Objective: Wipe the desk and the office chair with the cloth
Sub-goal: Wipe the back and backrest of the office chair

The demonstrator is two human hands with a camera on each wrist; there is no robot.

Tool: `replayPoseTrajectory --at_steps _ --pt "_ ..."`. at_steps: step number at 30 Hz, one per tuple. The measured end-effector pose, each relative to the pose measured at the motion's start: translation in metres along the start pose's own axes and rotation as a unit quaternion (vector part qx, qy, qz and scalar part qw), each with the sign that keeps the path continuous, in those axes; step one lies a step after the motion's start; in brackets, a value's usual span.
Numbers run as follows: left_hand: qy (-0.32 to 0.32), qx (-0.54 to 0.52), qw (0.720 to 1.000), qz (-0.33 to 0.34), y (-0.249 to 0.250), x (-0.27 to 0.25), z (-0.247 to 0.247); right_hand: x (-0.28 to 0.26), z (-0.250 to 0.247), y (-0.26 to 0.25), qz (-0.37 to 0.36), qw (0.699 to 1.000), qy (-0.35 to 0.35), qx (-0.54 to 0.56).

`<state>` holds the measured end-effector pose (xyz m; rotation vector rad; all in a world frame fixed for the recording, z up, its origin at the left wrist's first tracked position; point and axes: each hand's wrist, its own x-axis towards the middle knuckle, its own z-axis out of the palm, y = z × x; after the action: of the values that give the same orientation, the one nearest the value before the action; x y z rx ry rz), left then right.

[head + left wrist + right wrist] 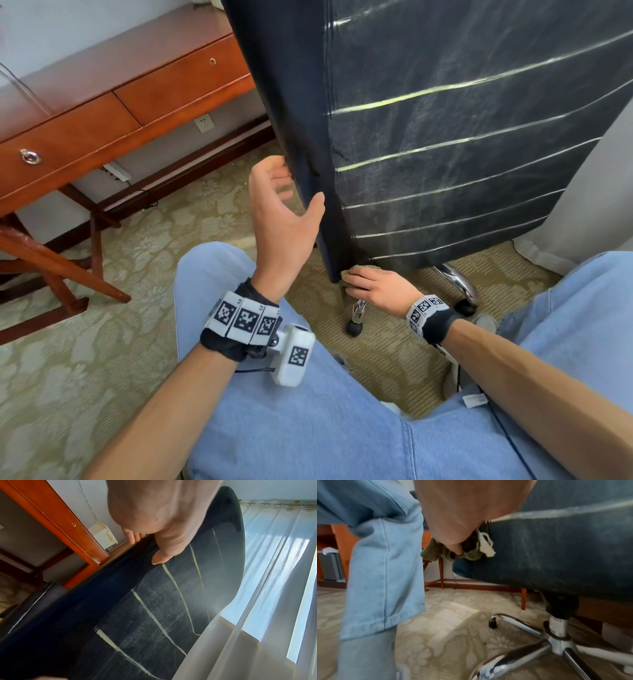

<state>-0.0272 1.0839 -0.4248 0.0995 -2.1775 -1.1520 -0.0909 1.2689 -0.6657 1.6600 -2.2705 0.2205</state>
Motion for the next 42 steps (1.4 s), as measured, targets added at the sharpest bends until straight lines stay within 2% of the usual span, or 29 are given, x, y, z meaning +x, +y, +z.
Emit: replayPoseTrajectory --at_steps 4,8,10,15,17,22,25,27,35,37,40,42 --pt "0.003 0.005 1.000 -0.003 -0.004 0.000 -0.001 0.022 -0.029 -0.004 -0.015 0.996 0.088 -0.024" --pt "0.022 0.011 1.000 0.004 -0.007 0.001 0.002 0.039 -0.050 0.000 0.037 0.986 0.162 -0.033" --pt "0.030 0.013 0.999 0.004 -0.008 0.002 0.005 0.030 -0.042 0.006 0.038 0.989 0.140 -0.039" --pt "0.037 0.016 0.999 -0.001 -0.008 0.002 0.009 -0.012 0.006 0.000 0.032 0.999 0.003 -0.033" --pt "0.033 0.017 0.999 0.001 -0.009 0.002 0.007 -0.013 0.010 -0.003 0.038 0.999 -0.020 -0.020" --pt "0.025 0.026 0.999 -0.007 -0.013 0.000 0.004 0.011 -0.007 -0.010 0.002 0.998 0.035 -0.049" --pt "0.028 0.026 0.999 -0.006 -0.014 0.001 0.006 0.025 -0.019 -0.003 0.025 0.994 0.079 -0.069" --pt "0.031 0.022 0.999 -0.008 -0.014 0.002 0.007 0.021 -0.021 0.004 0.042 0.994 0.074 -0.070" --pt "0.025 0.024 0.999 -0.018 -0.014 0.003 0.006 -0.024 0.014 0.005 0.042 0.994 -0.103 0.024" --pt "0.020 0.025 0.999 -0.017 -0.014 0.003 0.005 -0.018 0.007 0.003 0.030 0.994 -0.097 0.026" --pt "0.014 0.027 0.999 -0.017 -0.015 0.004 0.004 0.001 -0.006 -0.005 -0.030 0.999 -0.019 -0.022" --pt "0.013 0.028 0.999 -0.017 -0.015 0.005 0.004 0.015 -0.016 -0.005 -0.034 0.997 0.030 -0.058"
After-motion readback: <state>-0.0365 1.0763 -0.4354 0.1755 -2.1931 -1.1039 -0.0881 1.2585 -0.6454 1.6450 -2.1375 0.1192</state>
